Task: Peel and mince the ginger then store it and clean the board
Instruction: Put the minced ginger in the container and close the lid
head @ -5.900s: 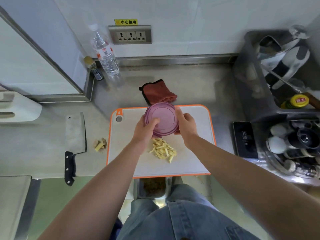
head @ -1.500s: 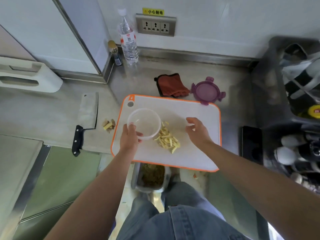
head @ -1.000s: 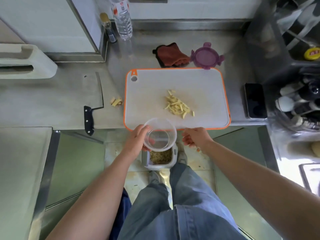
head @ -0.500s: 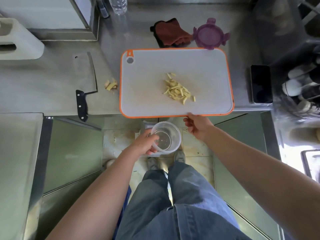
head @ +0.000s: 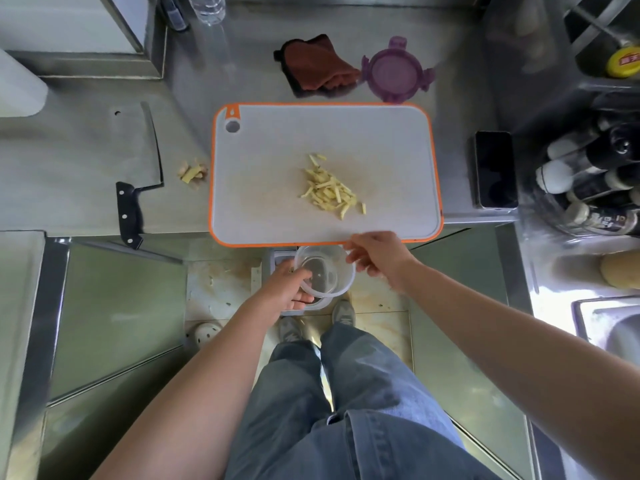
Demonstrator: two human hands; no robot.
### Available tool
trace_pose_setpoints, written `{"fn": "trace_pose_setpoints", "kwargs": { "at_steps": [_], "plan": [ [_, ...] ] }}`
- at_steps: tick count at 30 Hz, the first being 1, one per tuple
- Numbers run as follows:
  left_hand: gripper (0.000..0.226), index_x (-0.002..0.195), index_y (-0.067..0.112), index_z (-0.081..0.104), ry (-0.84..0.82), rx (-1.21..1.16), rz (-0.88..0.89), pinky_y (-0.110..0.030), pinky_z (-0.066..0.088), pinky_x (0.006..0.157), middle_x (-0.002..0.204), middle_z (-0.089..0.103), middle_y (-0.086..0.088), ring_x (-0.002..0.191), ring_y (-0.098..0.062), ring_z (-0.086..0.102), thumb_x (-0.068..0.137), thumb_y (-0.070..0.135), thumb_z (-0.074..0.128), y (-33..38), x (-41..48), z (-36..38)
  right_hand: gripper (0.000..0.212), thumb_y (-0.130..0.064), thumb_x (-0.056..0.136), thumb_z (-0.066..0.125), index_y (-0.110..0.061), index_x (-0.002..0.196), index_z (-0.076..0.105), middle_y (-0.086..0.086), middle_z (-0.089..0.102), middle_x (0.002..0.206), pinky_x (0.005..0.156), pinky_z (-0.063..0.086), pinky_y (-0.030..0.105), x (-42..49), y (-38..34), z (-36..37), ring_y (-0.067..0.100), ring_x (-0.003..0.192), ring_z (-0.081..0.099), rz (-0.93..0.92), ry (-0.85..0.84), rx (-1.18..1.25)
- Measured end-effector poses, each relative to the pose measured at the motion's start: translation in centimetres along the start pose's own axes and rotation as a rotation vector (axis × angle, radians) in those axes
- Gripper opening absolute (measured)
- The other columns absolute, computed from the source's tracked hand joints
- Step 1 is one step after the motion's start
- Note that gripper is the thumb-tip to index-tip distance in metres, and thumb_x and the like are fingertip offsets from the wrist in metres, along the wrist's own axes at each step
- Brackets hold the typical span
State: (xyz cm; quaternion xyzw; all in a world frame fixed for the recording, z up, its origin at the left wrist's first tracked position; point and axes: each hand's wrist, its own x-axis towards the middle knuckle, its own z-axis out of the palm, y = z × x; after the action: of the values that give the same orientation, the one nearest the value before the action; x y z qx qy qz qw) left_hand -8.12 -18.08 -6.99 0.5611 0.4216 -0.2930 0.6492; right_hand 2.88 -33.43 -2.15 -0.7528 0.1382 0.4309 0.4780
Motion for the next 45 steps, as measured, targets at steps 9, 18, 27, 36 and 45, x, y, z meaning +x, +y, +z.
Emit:
{"fn": "trace_pose_setpoints", "kwargs": {
  "at_steps": [9, 18, 27, 36, 45],
  "plan": [
    [0.037, 0.131, 0.019, 0.042, -0.033, -0.21, -0.012, -0.038, 0.057, 0.082, 0.116, 0.059, -0.019, 0.096, -0.032, 0.067, 0.096, 0.019, 0.054, 0.5, 0.2, 0.3, 0.055, -0.002, 0.084, 0.052, -0.011, 0.137, 0.045, 0.008, 0.047, 0.136, 0.101, 0.032, 0.03, 3.2, -0.1, -0.2, 0.028, 0.122, 0.038, -0.601, 0.301, -0.556],
    [0.044, 0.133, 0.022, 0.044, -0.074, -0.299, 0.019, -0.034, 0.056, 0.082, 0.121, 0.059, -0.021, 0.106, -0.027, 0.062, 0.092, 0.014, 0.059, 0.0, 0.7, -0.3, 0.058, 0.005, 0.081, 0.048, -0.007, 0.137, 0.044, 0.01, 0.042, 0.141, 0.109, 0.032, 0.029, 3.6, -0.5, 0.0, 0.025, 0.127, 0.04, -0.728, 0.262, -0.549],
    [0.031, 0.119, 0.023, 0.051, -0.031, -0.395, 0.022, -0.042, 0.054, 0.09, 0.12, 0.059, -0.024, 0.104, -0.031, 0.064, 0.091, 0.011, 0.06, -0.5, 0.6, -0.3, 0.055, 0.01, 0.081, 0.046, -0.003, 0.135, 0.048, 0.01, 0.045, 0.142, 0.111, 0.024, 0.021, 1.2, 2.7, 1.7, 0.023, 0.134, 0.035, -0.82, 0.096, -0.732],
    [0.036, 0.127, 0.017, 0.05, -0.035, -0.38, 0.026, -0.043, 0.054, 0.091, 0.117, 0.06, -0.024, 0.103, -0.033, 0.065, 0.092, 0.012, 0.057, -0.6, 0.4, -0.4, 0.035, 0.01, 0.081, 0.047, -0.007, 0.103, 0.068, 0.004, 0.062, 0.11, 0.086, 0.047, 0.017, 0.4, 1.6, 1.0, 0.014, 0.099, 0.061, -0.982, 0.058, -0.651],
    [0.038, 0.129, 0.015, 0.049, -0.038, -0.348, 0.035, -0.043, 0.054, 0.092, 0.108, 0.063, -0.019, 0.099, -0.029, 0.065, 0.092, 0.012, 0.056, -0.5, 0.5, -1.0, 0.066, -0.009, 0.083, 0.055, -0.017, 0.145, 0.035, 0.006, 0.021, 0.156, 0.114, 0.023, 0.041, 5.3, -2.8, 2.4, 0.026, 0.143, 0.017, -0.802, 0.092, -0.916]
  ]
}}
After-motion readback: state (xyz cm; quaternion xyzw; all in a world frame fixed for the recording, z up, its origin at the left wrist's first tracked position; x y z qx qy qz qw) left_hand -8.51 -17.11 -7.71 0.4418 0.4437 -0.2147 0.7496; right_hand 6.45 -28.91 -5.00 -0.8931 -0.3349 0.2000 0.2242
